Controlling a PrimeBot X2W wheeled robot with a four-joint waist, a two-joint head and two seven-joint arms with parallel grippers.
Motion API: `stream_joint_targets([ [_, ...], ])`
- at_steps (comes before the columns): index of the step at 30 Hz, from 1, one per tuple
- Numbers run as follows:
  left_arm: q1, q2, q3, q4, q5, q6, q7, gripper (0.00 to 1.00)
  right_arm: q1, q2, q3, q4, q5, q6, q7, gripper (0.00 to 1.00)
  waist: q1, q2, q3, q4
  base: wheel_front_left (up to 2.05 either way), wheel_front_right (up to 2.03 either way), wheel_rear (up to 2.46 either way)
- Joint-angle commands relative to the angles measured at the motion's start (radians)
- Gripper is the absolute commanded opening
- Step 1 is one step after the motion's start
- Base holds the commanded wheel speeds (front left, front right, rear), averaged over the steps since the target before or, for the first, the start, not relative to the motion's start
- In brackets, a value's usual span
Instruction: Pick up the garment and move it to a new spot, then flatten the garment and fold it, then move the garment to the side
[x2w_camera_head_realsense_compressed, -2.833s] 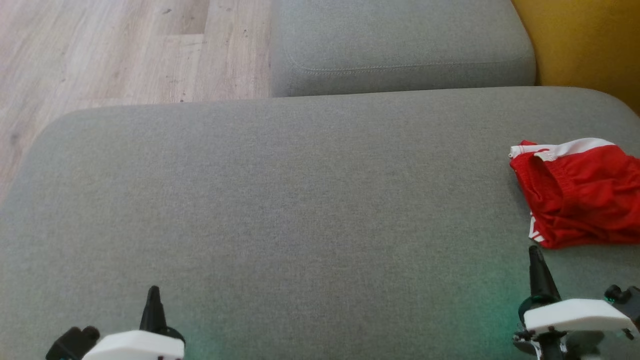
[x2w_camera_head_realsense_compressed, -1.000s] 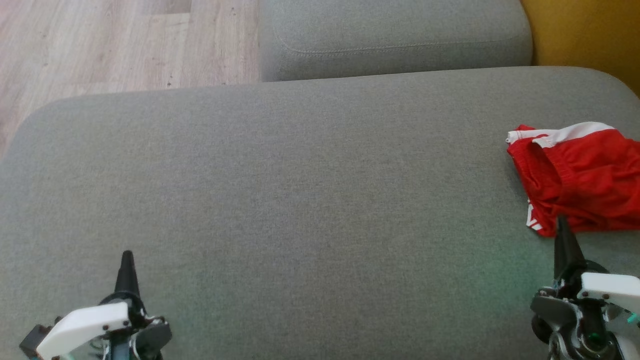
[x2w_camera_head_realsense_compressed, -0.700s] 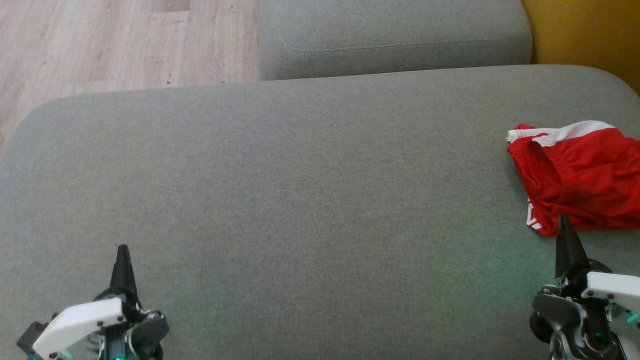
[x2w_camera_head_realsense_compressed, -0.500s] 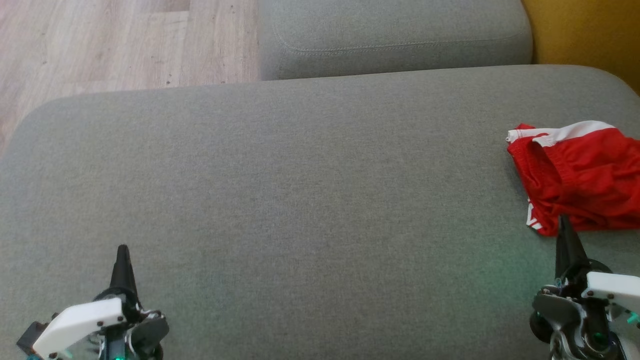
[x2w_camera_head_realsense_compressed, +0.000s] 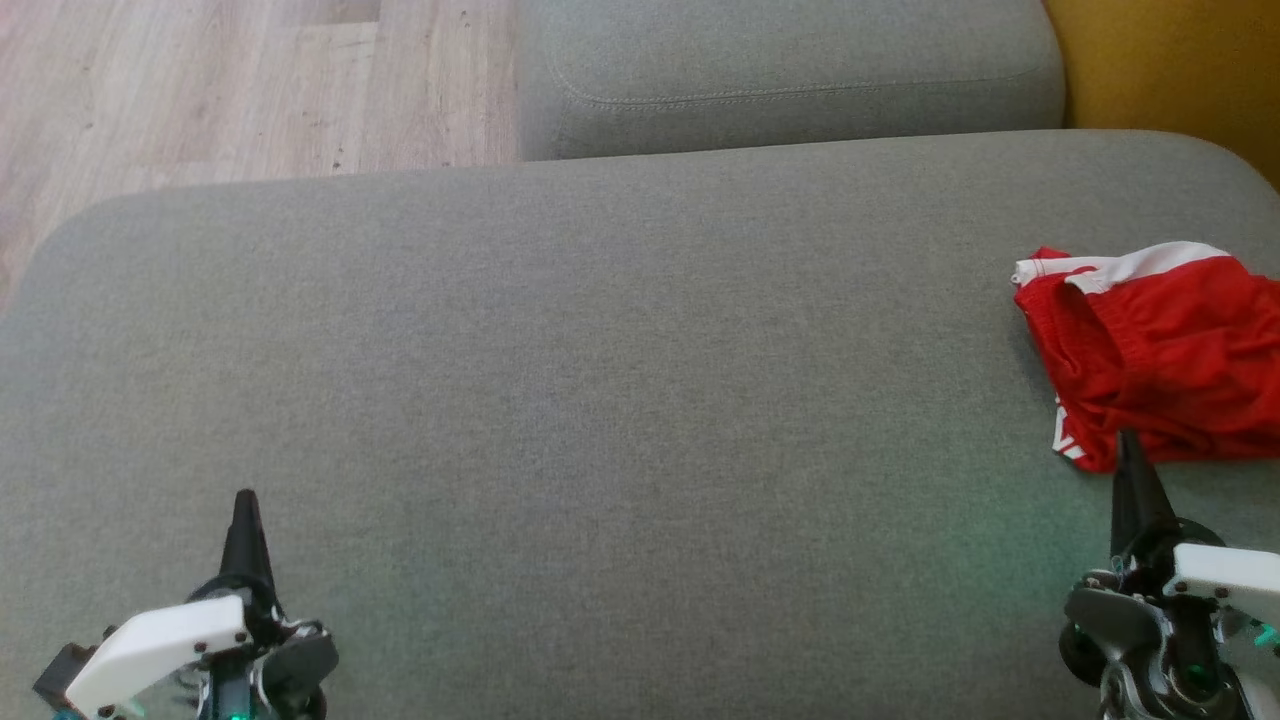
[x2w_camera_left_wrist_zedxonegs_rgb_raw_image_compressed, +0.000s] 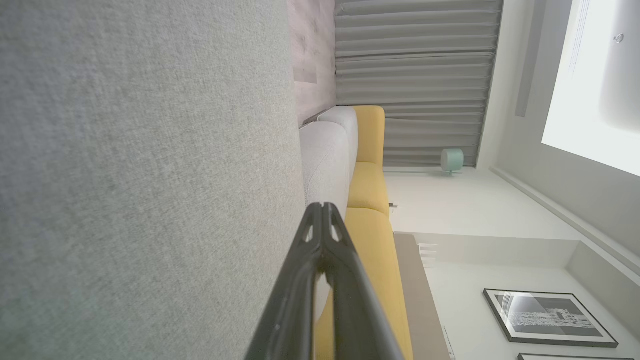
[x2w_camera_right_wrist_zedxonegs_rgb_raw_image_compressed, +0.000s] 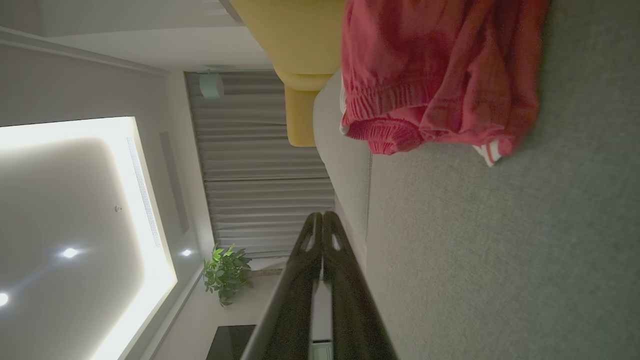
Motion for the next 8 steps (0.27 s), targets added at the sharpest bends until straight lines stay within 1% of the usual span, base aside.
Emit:
stream_joint_targets([
  [1, -0.049, 0.004, 0.04, -0.03, -0.006, -0.007, 0.006, 0.0, -0.056, -0.007, 0.02, -0.038, 0.007, 0.003, 0.006, 0.0, 0.0, 0.0, 0.0, 0.0, 0.0, 0.0, 0.0],
  [8, -0.049, 0.004, 0.04, -0.03, -0.006, -0.007, 0.006, 0.0, -0.056, -0.007, 0.02, -0.038, 0.006, 0.003, 0.006, 0.0, 0.0, 0.0, 0.0, 0.0, 0.0, 0.0, 0.0],
])
